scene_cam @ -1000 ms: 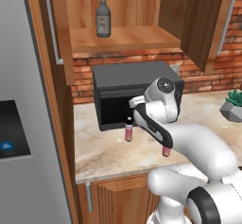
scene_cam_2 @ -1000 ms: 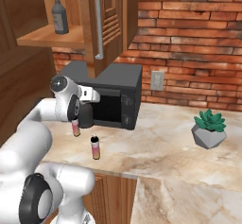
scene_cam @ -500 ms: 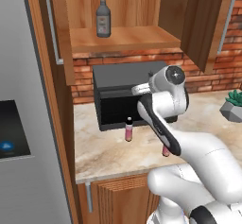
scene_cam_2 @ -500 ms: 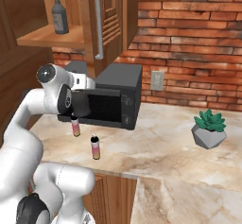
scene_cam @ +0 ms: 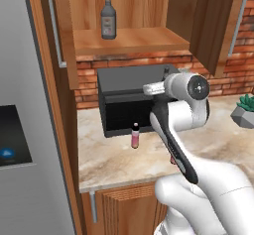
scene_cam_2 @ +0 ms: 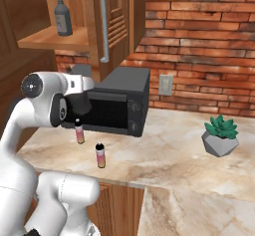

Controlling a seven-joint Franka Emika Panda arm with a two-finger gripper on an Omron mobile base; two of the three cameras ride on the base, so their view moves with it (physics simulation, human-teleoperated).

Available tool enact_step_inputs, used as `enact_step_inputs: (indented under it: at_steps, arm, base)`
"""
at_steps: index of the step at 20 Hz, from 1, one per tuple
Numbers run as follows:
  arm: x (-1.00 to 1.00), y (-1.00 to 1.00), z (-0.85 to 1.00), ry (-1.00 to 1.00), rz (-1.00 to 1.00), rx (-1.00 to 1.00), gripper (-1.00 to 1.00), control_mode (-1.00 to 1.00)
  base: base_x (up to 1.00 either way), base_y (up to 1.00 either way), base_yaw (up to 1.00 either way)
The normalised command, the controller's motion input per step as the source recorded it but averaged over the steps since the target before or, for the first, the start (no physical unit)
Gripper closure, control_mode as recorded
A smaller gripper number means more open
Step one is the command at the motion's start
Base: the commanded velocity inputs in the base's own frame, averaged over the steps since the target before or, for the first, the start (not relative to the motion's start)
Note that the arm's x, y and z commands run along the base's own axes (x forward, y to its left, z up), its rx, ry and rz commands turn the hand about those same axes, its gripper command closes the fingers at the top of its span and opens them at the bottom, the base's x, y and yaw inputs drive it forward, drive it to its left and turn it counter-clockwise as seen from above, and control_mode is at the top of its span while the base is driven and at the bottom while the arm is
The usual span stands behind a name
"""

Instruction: Sort all alcoholic drinks to one cabinet, and non-alcoholic drinks to the other.

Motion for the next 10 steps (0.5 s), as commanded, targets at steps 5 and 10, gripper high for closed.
enact_step_inputs:
  at_steps: [5, 10]
  arm:
    - [-0.27, 0.0, 0.74, -0.1, 0.0, 0.09, 1.0, -1.0]
    - [-0.18, 0.0, 0.84, -0.01, 0.0, 0.06, 1.0, -1.0]
  base:
    - [0.0, 0.0, 0.0]
    - [0.0, 0.0, 0.0]
